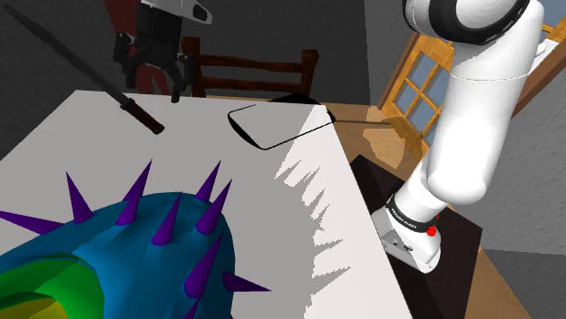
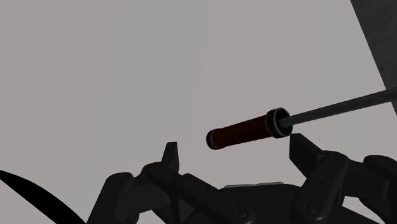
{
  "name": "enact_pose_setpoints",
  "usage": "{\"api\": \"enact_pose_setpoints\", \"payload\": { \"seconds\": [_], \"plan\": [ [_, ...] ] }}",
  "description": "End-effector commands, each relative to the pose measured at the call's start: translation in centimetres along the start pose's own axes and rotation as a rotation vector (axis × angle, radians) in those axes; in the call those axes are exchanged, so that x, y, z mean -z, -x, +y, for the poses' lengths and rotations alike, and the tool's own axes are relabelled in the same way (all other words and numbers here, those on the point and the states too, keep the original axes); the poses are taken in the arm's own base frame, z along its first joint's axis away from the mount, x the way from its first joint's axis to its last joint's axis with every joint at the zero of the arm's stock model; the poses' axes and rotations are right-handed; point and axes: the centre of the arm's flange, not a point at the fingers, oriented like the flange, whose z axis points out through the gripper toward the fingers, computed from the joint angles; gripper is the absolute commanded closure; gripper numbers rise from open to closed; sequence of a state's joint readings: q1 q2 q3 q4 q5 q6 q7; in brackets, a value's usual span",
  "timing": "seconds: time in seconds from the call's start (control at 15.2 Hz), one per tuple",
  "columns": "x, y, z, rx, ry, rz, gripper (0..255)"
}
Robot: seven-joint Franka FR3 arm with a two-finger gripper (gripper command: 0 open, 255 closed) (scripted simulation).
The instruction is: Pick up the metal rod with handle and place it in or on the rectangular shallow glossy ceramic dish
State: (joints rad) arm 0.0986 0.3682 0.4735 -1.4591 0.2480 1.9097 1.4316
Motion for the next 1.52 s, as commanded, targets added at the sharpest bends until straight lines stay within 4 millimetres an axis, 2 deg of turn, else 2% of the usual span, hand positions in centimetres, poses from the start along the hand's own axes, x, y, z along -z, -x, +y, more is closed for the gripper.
{"api": "enact_pose_setpoints", "payload": {
  "seconds": [0.0, 0.07, 0.66, 0.73, 0.99, 1.19, 1.45],
  "plan": [
    [0.0, 0.0, 0.0, 0.000, 0.000, 0.000, 0],
    [0.0, 0.0, 0.0, 0.000, 0.000, 0.000, 255],
    [0.0, 0.0, 0.0, 0.000, 0.000, 0.000, 255],
    [0.0, 0.0, 0.0, 0.000, 0.000, 0.000, 0],
    [-2.8, 3.9, -2.7, -0.442, -0.126, 0.114, 0],
    [-4.9, 5.6, -5.8, -0.773, -0.221, 0.199, 0],
    [-6.5, 5.2, -6.2, -0.788, -0.225, 0.203, 0]
  ]
}}
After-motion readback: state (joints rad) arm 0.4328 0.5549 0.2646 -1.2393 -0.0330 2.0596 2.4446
